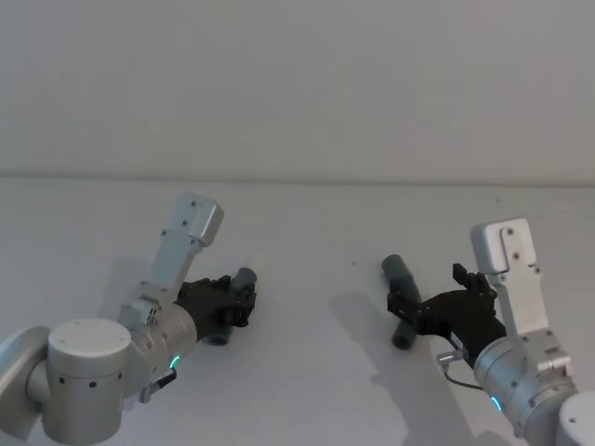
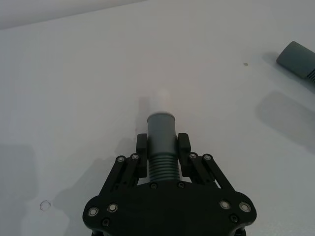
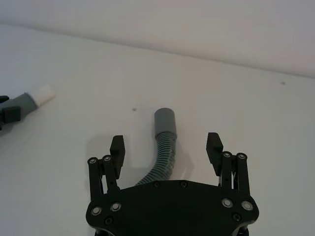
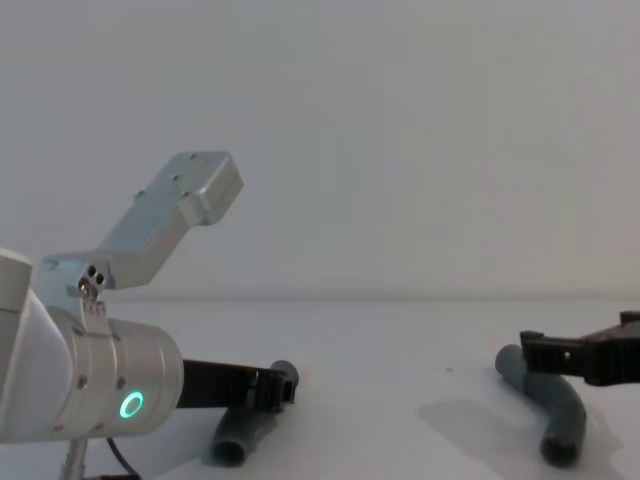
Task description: Use both hands to pick up one end of the pipe from the table, align the ends, and insert them.
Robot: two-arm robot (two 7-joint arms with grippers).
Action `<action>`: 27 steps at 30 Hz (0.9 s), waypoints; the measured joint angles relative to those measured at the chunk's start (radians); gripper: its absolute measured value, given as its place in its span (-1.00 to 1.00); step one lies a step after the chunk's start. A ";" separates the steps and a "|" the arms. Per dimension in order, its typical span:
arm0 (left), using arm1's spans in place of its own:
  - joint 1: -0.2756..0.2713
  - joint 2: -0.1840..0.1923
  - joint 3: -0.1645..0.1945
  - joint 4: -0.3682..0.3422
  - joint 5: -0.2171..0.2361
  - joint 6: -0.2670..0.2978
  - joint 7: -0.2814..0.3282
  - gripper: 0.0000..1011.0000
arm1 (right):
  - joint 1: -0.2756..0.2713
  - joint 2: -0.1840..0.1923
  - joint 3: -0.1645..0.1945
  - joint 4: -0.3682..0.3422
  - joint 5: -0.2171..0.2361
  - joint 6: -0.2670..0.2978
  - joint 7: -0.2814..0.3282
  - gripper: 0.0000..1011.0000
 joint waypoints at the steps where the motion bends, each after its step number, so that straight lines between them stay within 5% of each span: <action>1: 0.000 0.000 0.000 0.000 0.000 0.000 0.000 -0.32 | 0.001 -0.001 -0.001 0.002 0.000 0.002 0.001 0.98; 27: 0.000 0.000 0.000 0.000 0.000 0.000 0.000 -0.32 | 0.079 -0.048 -0.001 0.124 -0.001 0.056 0.036 0.98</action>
